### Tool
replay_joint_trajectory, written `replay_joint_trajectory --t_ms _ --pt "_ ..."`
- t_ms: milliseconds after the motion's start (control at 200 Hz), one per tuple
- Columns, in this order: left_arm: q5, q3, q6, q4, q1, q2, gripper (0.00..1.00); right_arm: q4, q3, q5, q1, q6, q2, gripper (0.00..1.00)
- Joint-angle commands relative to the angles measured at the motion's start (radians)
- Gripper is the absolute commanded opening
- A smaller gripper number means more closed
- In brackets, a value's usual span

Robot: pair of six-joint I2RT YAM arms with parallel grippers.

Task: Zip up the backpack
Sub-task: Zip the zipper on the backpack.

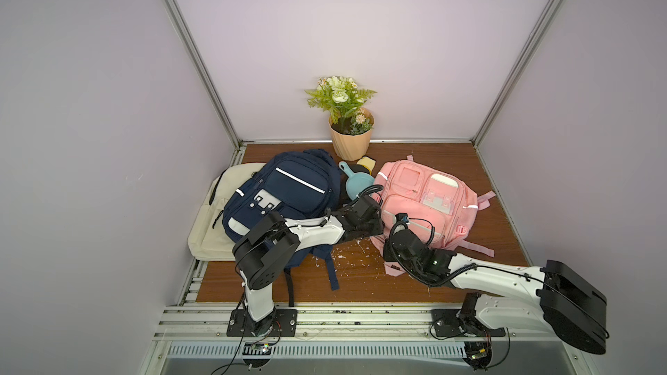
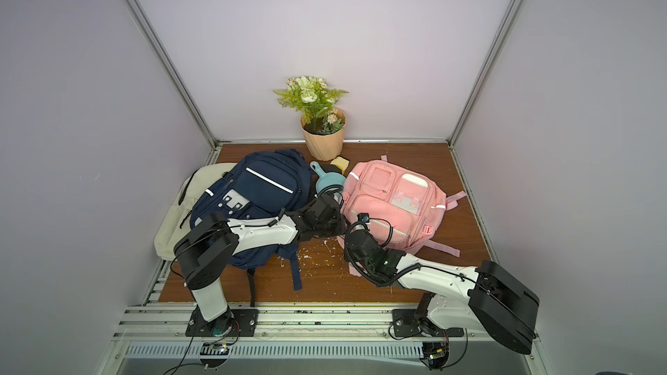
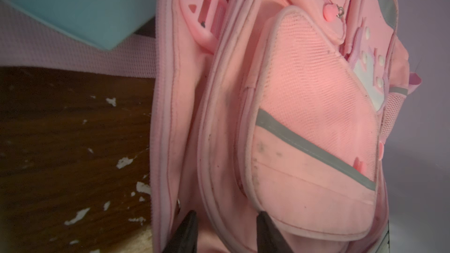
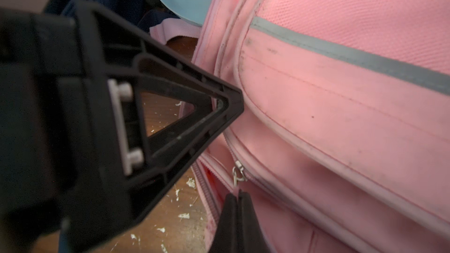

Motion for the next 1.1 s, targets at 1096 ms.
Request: replay_joint_trajectory --t_ms 1096 --pt "-0.141 0.570 0.304 -0.338 0.104 0.217 0.16 -0.153 -0.217 -0.011 -0.113 0.068 -0.444 0.00"
